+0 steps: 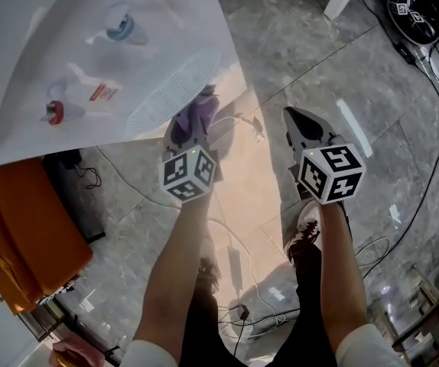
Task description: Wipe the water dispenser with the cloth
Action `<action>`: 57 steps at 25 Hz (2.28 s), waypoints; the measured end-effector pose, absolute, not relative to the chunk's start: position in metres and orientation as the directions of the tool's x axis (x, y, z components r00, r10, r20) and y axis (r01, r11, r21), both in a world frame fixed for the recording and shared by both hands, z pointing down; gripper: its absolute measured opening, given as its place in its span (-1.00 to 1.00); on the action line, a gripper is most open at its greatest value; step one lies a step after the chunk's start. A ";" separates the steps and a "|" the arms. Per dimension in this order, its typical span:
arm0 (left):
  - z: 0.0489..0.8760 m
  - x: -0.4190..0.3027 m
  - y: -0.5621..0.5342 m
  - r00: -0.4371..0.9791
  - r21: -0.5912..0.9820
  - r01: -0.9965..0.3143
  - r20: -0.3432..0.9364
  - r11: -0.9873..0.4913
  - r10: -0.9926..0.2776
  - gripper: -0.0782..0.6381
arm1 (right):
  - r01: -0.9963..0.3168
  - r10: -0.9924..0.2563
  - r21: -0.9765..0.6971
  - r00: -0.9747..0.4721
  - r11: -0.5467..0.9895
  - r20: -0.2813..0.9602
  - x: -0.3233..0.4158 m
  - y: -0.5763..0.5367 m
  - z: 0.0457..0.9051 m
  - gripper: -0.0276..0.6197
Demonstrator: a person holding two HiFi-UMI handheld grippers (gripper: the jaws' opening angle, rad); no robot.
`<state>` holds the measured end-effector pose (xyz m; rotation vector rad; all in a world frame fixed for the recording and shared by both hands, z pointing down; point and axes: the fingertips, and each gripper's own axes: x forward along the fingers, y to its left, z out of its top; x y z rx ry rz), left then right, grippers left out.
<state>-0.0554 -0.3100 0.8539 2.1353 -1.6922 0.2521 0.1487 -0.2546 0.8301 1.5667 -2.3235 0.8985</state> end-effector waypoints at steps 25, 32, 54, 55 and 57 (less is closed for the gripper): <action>0.936 -0.022 -0.262 0.320 0.177 -0.947 0.485 -0.267 -0.814 -0.60 | -0.977 -0.759 -0.165 -0.207 0.132 0.617 0.208 -0.240 0.859 -0.87; 0.994 0.052 -0.306 0.356 0.114 -0.929 0.546 -0.353 -0.758 -0.61 | -0.972 -0.750 -0.168 -0.235 0.166 0.619 0.226 -0.258 0.859 -0.87; 1.032 -0.066 -0.302 0.113 -0.036 -0.984 0.632 -0.175 -0.767 -0.61 | -0.978 -0.754 -0.115 -0.209 0.176 0.623 0.217 -0.250 0.844 -0.87; 1.028 -0.079 -0.297 0.098 -0.041 -0.986 0.631 -0.160 -0.770 -0.61 | -0.977 -0.750 -0.116 -0.211 0.178 0.627 0.213 -0.243 0.844 -0.87; 1.021 -0.104 -0.289 0.073 -0.046 -0.990 0.622 -0.130 -0.780 -0.61 | -0.977 -0.753 -0.127 -0.215 0.174 0.622 0.204 -0.232 0.840 -0.87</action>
